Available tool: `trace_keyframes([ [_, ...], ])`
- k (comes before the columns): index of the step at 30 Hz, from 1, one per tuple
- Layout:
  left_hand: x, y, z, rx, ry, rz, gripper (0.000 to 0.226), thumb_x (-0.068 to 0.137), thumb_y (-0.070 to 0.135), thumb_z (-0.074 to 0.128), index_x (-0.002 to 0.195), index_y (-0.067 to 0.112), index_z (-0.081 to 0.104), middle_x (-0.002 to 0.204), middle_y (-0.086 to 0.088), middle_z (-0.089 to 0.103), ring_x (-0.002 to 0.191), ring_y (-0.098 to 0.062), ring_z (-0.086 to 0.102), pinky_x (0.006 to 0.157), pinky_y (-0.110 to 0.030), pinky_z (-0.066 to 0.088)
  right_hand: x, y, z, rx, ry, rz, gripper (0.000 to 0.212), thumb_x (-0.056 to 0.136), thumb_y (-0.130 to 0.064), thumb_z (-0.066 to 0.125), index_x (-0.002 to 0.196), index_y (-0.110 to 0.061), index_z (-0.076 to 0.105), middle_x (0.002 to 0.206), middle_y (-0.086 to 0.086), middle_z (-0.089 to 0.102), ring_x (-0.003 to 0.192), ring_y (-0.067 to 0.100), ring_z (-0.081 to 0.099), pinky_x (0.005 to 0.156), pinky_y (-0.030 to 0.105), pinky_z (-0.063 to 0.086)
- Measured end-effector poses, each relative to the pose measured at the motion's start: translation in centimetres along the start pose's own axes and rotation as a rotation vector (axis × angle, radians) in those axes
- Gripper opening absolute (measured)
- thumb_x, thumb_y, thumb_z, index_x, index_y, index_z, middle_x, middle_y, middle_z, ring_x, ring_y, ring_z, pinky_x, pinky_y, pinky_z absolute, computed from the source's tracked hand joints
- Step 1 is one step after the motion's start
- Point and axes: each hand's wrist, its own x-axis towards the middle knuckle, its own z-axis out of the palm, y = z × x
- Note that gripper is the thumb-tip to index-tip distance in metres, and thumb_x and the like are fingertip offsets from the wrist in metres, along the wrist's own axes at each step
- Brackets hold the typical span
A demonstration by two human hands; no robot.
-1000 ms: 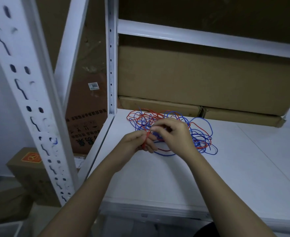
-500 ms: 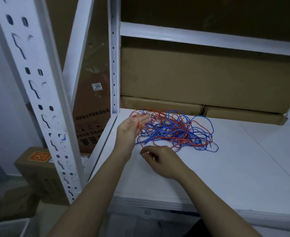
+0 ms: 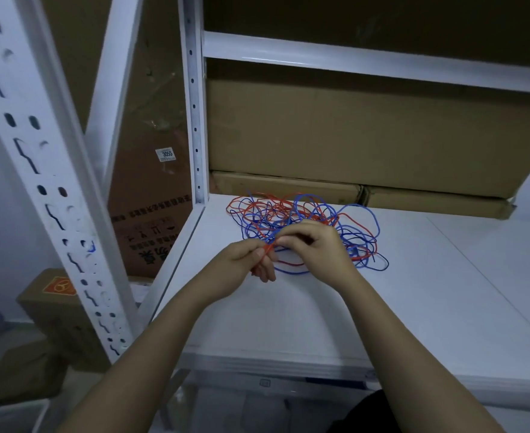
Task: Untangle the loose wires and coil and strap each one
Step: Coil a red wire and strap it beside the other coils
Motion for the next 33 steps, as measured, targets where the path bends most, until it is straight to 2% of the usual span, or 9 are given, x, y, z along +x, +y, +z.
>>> trace_keyframes([
  [6,-1.1,1.4,-0.4,-0.469,-0.008,-0.037,0.023,0.093,0.018,0.044,0.091,0.002,0.059,0.071,0.003,0.061,0.066,-0.008,0.054,0.067,-0.016,0.046,-0.3,1.3,2.8,0.362,-0.023,0.194,0.016,0.091,-0.004,0.059,0.086,-0.013,0.072,0.077,0.018,0.066,0.068,0.011,0.057,0.070,0.023,0.050],
  [11,-0.1,1.8,-0.2,-0.622,0.224,-0.004,0.025,0.100,0.006,0.034,0.099,0.000,0.058,0.067,0.005,0.063,0.062,-0.003,0.057,0.065,-0.013,0.048,-1.1,4.5,3.5,0.188,-0.112,0.275,0.020,0.098,-0.011,0.049,0.095,-0.007,0.069,0.080,0.004,0.065,0.075,0.006,0.057,0.074,0.010,0.041],
  [14,0.7,2.0,-0.1,-0.633,0.350,-0.020,0.026,0.102,0.006,0.034,0.098,0.001,0.059,0.066,0.004,0.065,0.062,-0.003,0.058,0.065,-0.014,0.049,-1.2,6.1,2.6,0.127,-0.113,0.361,0.022,0.100,-0.011,0.045,0.095,-0.008,0.066,0.078,0.001,0.062,0.075,0.010,0.056,0.073,0.018,0.042],
  [16,1.4,2.5,0.1,-0.634,0.410,-0.022,0.026,0.102,0.006,0.034,0.095,0.002,0.059,0.064,0.004,0.065,0.061,-0.004,0.060,0.065,-0.014,0.051,-0.2,6.0,1.4,0.098,-0.019,0.351,0.023,0.100,-0.012,0.045,0.087,-0.009,0.064,0.078,0.001,0.062,0.073,0.008,0.055,0.072,0.023,0.040],
  [22,4.2,5.6,0.2,-0.714,0.420,0.013,0.027,0.102,0.005,0.033,0.092,0.002,0.058,0.061,0.001,0.064,0.057,-0.005,0.060,0.062,-0.014,0.050,5.8,1.3,-3.7,0.327,0.503,0.235,0.029,0.100,-0.016,0.047,0.079,-0.025,0.066,0.072,-0.021,0.062,0.070,-0.010,0.053,0.067,0.010,0.040],
  [25,5.3,7.6,0.4,-0.714,0.415,0.037,0.027,0.102,0.004,0.033,0.092,0.001,0.057,0.060,0.000,0.063,0.056,-0.006,0.059,0.061,-0.014,0.050,8.3,-1.3,-5.7,0.365,0.595,0.145,0.025,0.101,-0.017,0.045,0.092,-0.014,0.068,0.062,-0.020,0.048,0.064,-0.004,0.042,0.061,0.018,0.032],
  [29,5.8,9.5,0.2,-0.744,0.391,0.096,0.027,0.102,0.004,0.032,0.090,0.000,0.056,0.061,-0.002,0.062,0.055,-0.006,0.058,0.059,-0.014,0.049,9.9,-3.3,-7.0,0.383,0.765,0.012,0.021,0.099,-0.017,0.048,0.104,-0.010,0.067,0.084,-0.012,0.060,0.074,-0.007,0.053,0.070,0.008,0.040],
  [31,5.4,9.9,-0.2,-0.795,0.379,0.118,0.028,0.102,0.005,0.032,0.089,0.001,0.056,0.064,-0.004,0.059,0.055,-0.007,0.056,0.058,-0.015,0.048,9.3,-3.1,-6.6,0.278,0.698,-0.007,0.019,0.099,-0.017,0.050,0.100,-0.014,0.069,0.099,-0.002,0.069,0.089,-0.006,0.060,0.076,0.005,0.040],
  [33,4.9,9.8,-0.9,-0.895,0.372,0.136,0.027,0.102,0.007,0.033,0.089,0.003,0.057,0.066,-0.004,0.057,0.057,-0.007,0.056,0.057,-0.015,0.048,7.9,-1.4,-5.6,-0.058,0.492,0.079,0.022,0.098,-0.024,0.052,0.102,-0.015,0.072,0.106,0.002,0.071,0.100,0.013,0.063,0.076,0.017,0.042],
])
